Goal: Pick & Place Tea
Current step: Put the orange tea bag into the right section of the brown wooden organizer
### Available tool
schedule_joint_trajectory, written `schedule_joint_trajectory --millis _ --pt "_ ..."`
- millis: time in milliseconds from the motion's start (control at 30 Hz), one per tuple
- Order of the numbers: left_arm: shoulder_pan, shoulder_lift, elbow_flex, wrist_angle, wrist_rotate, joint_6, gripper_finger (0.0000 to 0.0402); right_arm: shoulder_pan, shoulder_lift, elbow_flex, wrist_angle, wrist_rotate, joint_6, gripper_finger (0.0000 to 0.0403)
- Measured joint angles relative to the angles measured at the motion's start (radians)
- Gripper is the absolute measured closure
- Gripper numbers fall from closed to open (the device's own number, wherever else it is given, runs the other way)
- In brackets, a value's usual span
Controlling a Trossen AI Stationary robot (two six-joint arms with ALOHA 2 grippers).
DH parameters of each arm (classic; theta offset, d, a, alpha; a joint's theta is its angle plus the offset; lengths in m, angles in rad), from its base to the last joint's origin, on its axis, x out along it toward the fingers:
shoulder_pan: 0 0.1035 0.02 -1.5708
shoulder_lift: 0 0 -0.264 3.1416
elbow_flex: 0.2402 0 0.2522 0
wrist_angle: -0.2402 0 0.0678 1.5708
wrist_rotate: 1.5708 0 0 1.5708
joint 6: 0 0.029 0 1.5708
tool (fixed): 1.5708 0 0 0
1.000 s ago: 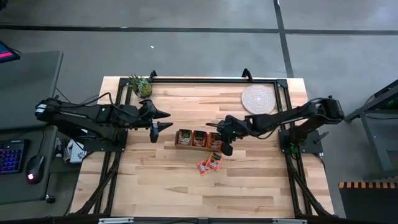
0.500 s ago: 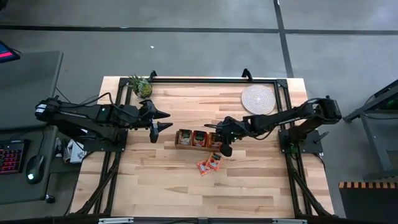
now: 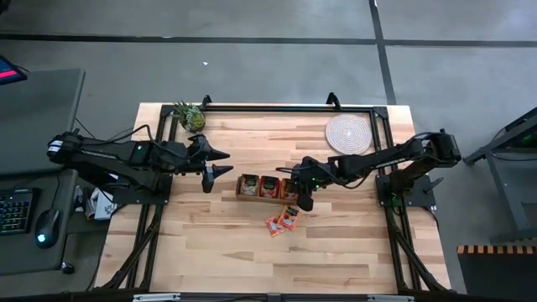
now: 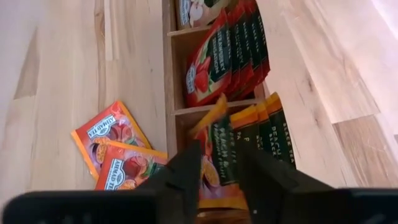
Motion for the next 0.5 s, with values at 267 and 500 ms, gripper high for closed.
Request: schedule_joint_trajectory --millis 267,500 --pt "0.0 0.0 0.0 0.002 0.042 -0.046 0.0193 0.0 -0.017 0.022 -0.002 0.011 0.003 0.0246" --pt "0.0 0.076 0.001 0.005 0.12 -0.131 0.0193 0.0 -0.088 0.071 -0.03 0.067 0.034 0.0242"
